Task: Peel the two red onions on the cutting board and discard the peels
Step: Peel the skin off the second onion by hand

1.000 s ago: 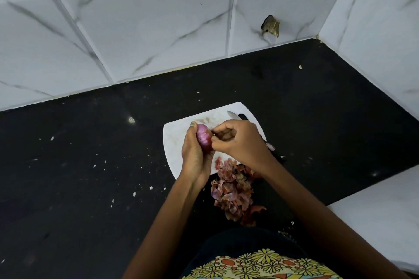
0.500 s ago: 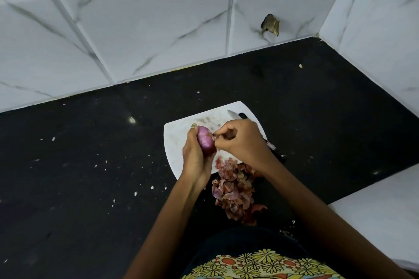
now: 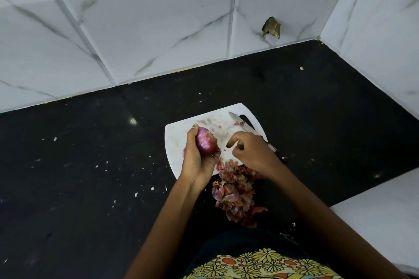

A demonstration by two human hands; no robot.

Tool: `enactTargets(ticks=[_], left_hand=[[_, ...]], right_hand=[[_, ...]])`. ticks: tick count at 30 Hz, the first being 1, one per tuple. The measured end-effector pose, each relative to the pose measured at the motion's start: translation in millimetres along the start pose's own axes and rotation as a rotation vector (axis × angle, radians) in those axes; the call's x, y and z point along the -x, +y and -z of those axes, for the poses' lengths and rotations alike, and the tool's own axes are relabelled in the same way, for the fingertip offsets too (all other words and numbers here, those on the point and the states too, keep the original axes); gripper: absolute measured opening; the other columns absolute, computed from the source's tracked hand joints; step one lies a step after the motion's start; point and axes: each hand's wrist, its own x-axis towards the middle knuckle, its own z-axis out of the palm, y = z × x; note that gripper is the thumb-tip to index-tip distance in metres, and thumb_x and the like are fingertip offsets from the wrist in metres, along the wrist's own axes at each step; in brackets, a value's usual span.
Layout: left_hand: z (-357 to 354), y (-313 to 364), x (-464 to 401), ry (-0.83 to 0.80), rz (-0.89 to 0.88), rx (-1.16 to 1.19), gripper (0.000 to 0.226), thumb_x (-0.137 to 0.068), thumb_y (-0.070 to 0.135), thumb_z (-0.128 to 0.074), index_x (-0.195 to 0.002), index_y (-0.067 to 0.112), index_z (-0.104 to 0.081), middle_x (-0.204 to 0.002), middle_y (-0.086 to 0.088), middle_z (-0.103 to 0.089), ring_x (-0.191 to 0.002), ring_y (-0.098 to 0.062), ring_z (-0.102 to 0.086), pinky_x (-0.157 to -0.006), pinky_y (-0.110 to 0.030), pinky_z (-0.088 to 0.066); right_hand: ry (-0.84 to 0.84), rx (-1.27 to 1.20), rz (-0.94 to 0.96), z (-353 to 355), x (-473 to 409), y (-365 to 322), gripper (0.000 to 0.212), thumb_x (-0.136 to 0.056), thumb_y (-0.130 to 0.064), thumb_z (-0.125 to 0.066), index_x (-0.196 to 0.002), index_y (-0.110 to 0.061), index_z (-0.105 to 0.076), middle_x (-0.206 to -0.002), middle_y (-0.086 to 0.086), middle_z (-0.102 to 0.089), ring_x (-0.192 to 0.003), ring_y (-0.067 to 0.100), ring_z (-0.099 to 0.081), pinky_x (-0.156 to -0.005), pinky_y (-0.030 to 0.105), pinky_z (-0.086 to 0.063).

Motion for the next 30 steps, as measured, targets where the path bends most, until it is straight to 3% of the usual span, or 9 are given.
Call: enactTargets(ticks=[3, 6, 9, 13, 17, 21, 25, 27, 30], left_hand=[[0.1, -2.0, 1.3, -0.032, -0.002, -0.012, 0.021, -0.091, 0.037, -0.059, -0.088, 0.017, -0.062, -0.072, 0.002, -0.068, -0.058, -0.007, -0.063, -0.067, -0.024, -0.046], [-1.4, -0.6, 3.9, -0.061, -0.025, -0.07, 0.029, -0.08, 0.041, -0.066, -0.09, 0.013, -0.062, -0.087, -0.005, -0.067, -0.073, -0.012, -0.064, -0.072, -0.025, -0.05], [-2.8, 1.6, 6.1, -0.051, -0.036, -0.087, 0.056, -0.068, 0.044, -0.075, -0.103, 0.004, -0.06, -0.111, -0.019, -0.058, -0.102, -0.024, -0.058, -0.104, -0.039, -0.044], [-3.7, 2.0, 6.8, -0.019, -0.039, -0.123, 0.078, -0.064, 0.048, -0.081, -0.122, 0.004, -0.055, -0.116, -0.02, -0.055, -0.102, -0.023, -0.056, -0.092, -0.034, -0.048], [0.1, 0.7, 3.5, -0.02, -0.039, -0.147, 0.064, -0.067, 0.046, -0.077, -0.113, 0.006, -0.056, -0.104, -0.015, -0.056, -0.081, -0.015, -0.057, -0.069, -0.026, -0.048], [-3.1, 1.0, 3.7, -0.02, -0.034, -0.126, 0.03, -0.081, 0.037, -0.066, -0.089, 0.011, -0.055, -0.077, -0.006, -0.056, -0.064, -0.011, -0.054, -0.061, -0.025, -0.044], [-8.0, 2.5, 6.5, -0.015, -0.011, -0.09, 0.023, -0.086, 0.035, -0.062, -0.09, 0.013, -0.056, -0.078, -0.005, -0.06, -0.069, -0.013, -0.055, -0.066, -0.026, -0.044], [-7.5, 2.9, 6.5, -0.019, -0.021, -0.096, 0.024, -0.087, 0.036, -0.061, -0.09, 0.013, -0.058, -0.083, -0.006, -0.061, -0.073, -0.015, -0.054, -0.069, -0.027, -0.043], [-4.9, 2.9, 5.3, -0.007, -0.03, -0.115, 0.034, -0.084, 0.04, -0.064, -0.1, 0.01, -0.057, -0.091, -0.01, -0.06, -0.082, -0.016, -0.057, -0.079, -0.031, -0.047]], right_hand=[[-0.036, -0.031, 0.022, 2.9, 1.7, -4.2, 0.026, -0.094, -0.005, -0.043, -0.096, -0.006, -0.069, -0.066, -0.009, -0.056, -0.058, -0.006, -0.058, -0.051, 0.013, -0.043], [0.014, -0.328, 0.013, 1.1, 1.4, -13.5, 0.014, -0.093, -0.016, -0.054, -0.092, -0.012, -0.068, -0.084, 0.0, -0.068, -0.075, 0.013, -0.066, -0.068, 0.029, -0.055], [0.072, -0.419, 0.037, -4.2, 1.1, -22.7, 0.019, -0.082, -0.025, -0.072, -0.096, -0.014, -0.07, -0.088, -0.004, -0.071, -0.08, 0.005, -0.067, -0.073, 0.02, -0.055], [0.13, -0.402, 0.05, -5.1, 0.0, -29.6, 0.019, -0.074, -0.015, -0.077, -0.092, -0.011, -0.072, -0.084, -0.004, -0.073, -0.078, 0.002, -0.068, -0.072, 0.013, -0.053], [0.108, -0.372, 0.083, -1.2, -3.6, -27.8, 0.015, -0.073, -0.011, -0.075, -0.087, -0.01, -0.075, -0.078, -0.004, -0.073, -0.074, 0.002, -0.068, -0.075, 0.013, -0.053], [0.157, -0.404, 0.096, -0.4, -8.4, -22.3, 0.011, -0.071, -0.001, -0.069, -0.072, -0.01, -0.074, -0.057, -0.013, -0.066, -0.065, 0.004, -0.066, -0.074, -0.002, -0.042], [0.111, -0.611, 0.014, 0.7, -6.5, -19.2, 0.012, -0.083, -0.003, -0.065, -0.078, -0.011, -0.073, -0.07, 0.001, -0.071, -0.07, 0.019, -0.07, -0.068, 0.027, -0.059], [0.094, -0.648, -0.008, 0.4, -2.8, -21.8, 0.012, -0.088, -0.015, -0.064, -0.081, -0.009, -0.071, -0.074, 0.003, -0.07, -0.072, 0.018, -0.069, -0.067, 0.029, -0.059], [0.095, -0.502, 0.077, -3.0, 1.8, -21.4, 0.015, -0.08, -0.026, -0.075, -0.087, -0.014, -0.07, -0.078, -0.003, -0.071, -0.074, 0.008, -0.067, -0.07, 0.023, -0.055]])
